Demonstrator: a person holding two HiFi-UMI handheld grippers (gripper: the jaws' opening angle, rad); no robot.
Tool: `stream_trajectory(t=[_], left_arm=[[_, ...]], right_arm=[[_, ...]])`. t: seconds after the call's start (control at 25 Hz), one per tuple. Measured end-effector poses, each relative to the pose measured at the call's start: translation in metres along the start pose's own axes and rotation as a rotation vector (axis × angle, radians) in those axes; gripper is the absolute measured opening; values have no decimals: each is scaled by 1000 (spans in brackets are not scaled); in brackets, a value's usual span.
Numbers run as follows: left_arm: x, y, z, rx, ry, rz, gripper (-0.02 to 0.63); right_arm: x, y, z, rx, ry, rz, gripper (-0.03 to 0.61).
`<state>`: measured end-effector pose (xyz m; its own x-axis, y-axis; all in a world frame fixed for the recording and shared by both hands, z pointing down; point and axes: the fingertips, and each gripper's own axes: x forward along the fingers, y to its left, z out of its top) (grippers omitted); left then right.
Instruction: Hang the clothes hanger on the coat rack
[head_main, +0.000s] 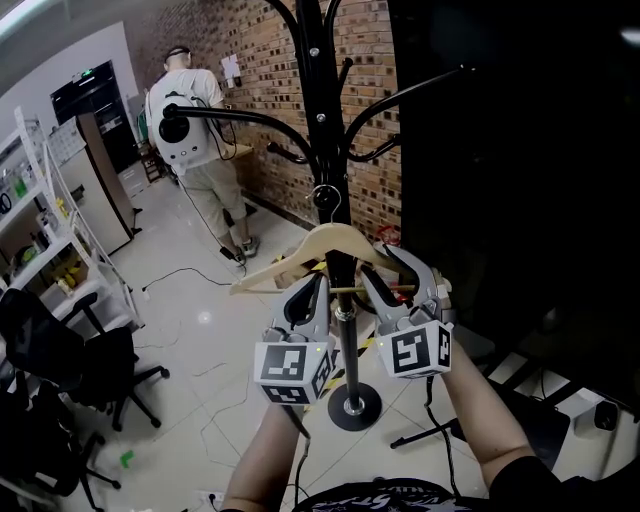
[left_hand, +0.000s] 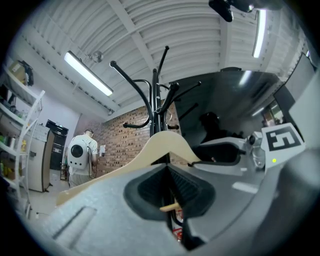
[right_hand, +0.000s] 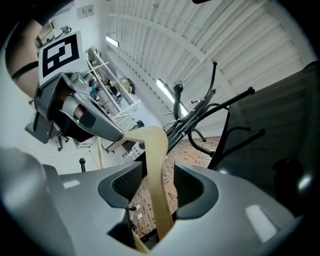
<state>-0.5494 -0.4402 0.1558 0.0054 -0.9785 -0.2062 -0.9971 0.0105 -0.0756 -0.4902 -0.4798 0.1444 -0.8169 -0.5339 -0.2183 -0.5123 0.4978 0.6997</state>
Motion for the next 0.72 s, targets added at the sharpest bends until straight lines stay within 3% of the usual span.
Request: stream_trajectory(t=[0.6,0.72], left_arm=[[-10,-3,10,-7,-24,-15,5],[-18,-4,14,-15,-35,-15,5]], right_arm=[[-22,-15,27,45,-65,-94,199],[-30,-16,35,95,-91,-115,165]])
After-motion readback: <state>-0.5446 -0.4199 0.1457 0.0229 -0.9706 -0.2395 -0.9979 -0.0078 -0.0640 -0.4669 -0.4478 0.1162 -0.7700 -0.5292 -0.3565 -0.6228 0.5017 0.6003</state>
